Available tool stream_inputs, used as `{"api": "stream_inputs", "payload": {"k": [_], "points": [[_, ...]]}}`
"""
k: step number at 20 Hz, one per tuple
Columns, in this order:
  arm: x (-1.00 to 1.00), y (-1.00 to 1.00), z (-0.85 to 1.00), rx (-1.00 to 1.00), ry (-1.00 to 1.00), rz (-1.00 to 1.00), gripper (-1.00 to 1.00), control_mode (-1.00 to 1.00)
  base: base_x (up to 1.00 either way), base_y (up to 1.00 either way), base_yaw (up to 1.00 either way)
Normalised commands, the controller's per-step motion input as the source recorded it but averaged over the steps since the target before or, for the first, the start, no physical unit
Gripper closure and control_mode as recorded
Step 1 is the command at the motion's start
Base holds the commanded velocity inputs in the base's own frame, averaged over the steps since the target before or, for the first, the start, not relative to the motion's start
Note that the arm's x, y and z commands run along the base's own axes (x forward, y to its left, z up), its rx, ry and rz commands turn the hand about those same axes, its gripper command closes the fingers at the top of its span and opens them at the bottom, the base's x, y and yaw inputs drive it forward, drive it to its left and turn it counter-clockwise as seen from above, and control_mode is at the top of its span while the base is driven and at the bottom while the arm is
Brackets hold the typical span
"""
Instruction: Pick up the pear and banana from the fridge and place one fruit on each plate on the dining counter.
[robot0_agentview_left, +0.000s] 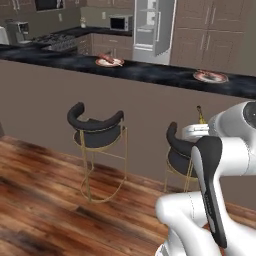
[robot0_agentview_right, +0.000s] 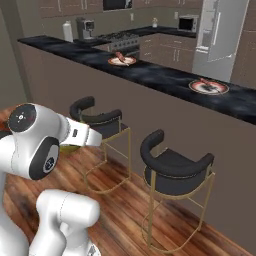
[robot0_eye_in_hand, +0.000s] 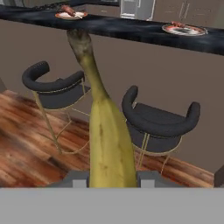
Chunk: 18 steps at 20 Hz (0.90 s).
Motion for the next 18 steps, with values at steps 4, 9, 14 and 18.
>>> {"api": "stream_inputs", "payload": {"k": [4, 9, 14, 18], "points": [[0.00, 0.00, 0.00, 0.00, 0.00, 0.00, 1.00, 1.00, 0.42, 0.53, -0.18], [0.00, 0.00, 0.00, 0.00, 0.00, 0.00, 1.00, 1.00, 0.40, 0.46, -0.20], [0.00, 0.00, 0.00, 0.00, 0.00, 0.00, 1.00, 1.00, 0.48, 0.36, -0.25], [0.00, 0.00, 0.00, 0.00, 0.00, 0.00, 1.00, 1.00, 0.53, 0.20, -0.29]]}}
